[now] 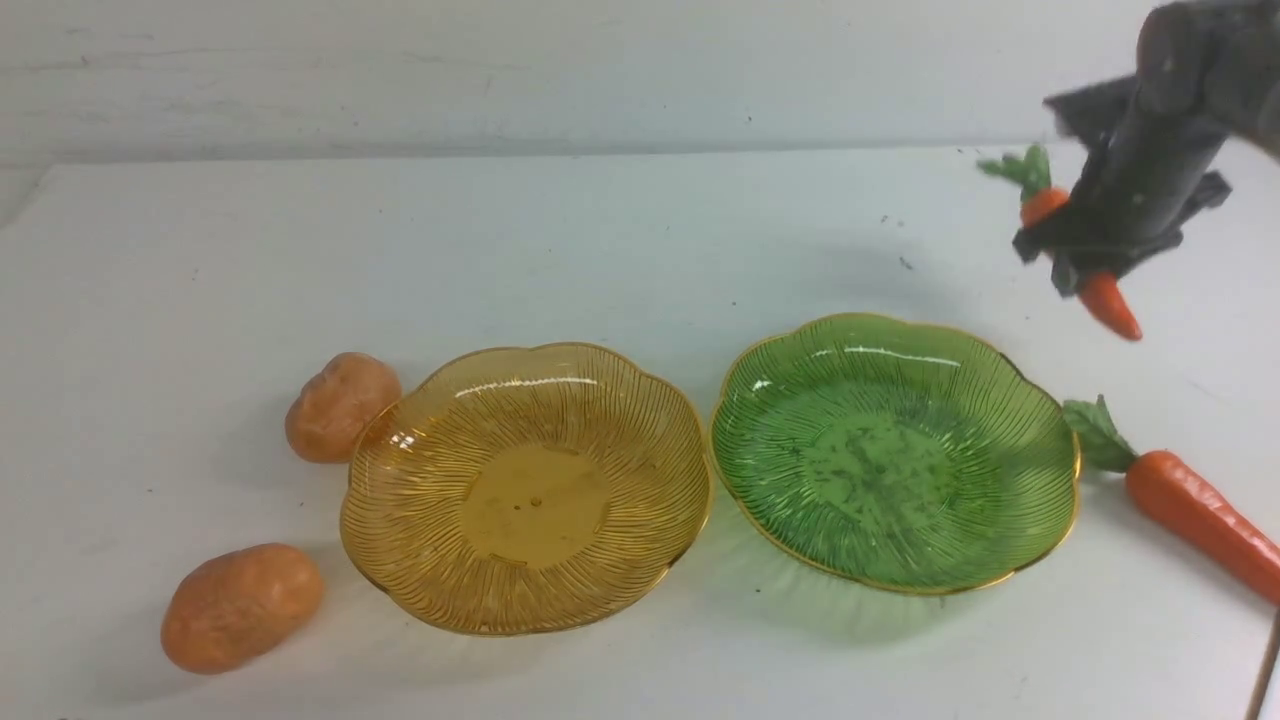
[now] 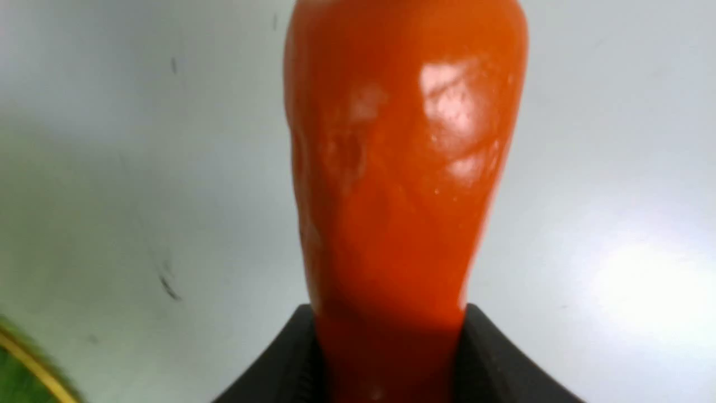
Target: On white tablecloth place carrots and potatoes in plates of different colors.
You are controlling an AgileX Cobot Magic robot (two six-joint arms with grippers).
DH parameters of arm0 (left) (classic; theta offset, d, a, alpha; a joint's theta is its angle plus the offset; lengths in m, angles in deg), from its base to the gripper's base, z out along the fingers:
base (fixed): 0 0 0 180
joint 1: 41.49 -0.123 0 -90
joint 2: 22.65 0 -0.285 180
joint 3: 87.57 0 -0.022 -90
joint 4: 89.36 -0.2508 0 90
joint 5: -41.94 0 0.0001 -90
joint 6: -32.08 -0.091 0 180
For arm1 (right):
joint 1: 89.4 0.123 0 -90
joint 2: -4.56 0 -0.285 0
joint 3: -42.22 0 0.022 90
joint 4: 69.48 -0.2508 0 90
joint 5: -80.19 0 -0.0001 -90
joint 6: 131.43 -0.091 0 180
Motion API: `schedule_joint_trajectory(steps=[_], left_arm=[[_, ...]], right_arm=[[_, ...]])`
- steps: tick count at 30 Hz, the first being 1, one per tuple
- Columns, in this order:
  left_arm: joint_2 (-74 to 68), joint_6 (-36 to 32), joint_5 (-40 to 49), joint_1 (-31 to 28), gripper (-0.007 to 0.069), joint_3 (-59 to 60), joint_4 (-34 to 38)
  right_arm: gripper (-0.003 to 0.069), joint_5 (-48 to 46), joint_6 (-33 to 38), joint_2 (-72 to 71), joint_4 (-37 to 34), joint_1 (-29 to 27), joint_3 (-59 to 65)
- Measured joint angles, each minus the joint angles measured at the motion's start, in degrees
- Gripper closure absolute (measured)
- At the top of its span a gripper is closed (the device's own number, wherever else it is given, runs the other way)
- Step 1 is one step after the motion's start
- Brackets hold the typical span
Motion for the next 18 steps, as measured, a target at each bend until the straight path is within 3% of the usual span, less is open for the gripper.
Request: schedule_joint_trajectory(steps=[5,7,10,13,18], left_arm=[[0.0,0.0,0.0,0.0,0.0628,0.0,0.0],[0.0,0.0,0.0,0.0,0.0628,0.0,0.0],[0.0,0.0,0.0,0.0,0.0628,0.0,0.0],[0.0,0.0,0.0,0.0,0.0628,0.0,0.0],[0.0,0.0,0.0,0.0,0.0628,0.0,0.0]], right_arm=[[0.0400,-0.1,-1.7,-16.2,-17.2,0.5,9.6],[0.0400,-0.2,0.0,-18.0,-20.1,2.2,16.7],[0.0400,1.3,1.3,-15.4,-18.4,6.4,26.8],[0.0389,3.6,1.6,-11.9,-14.7,9.7,29.4],[0.0195,7.6,1.6,-10.9,-11.9,11.7,29.5]])
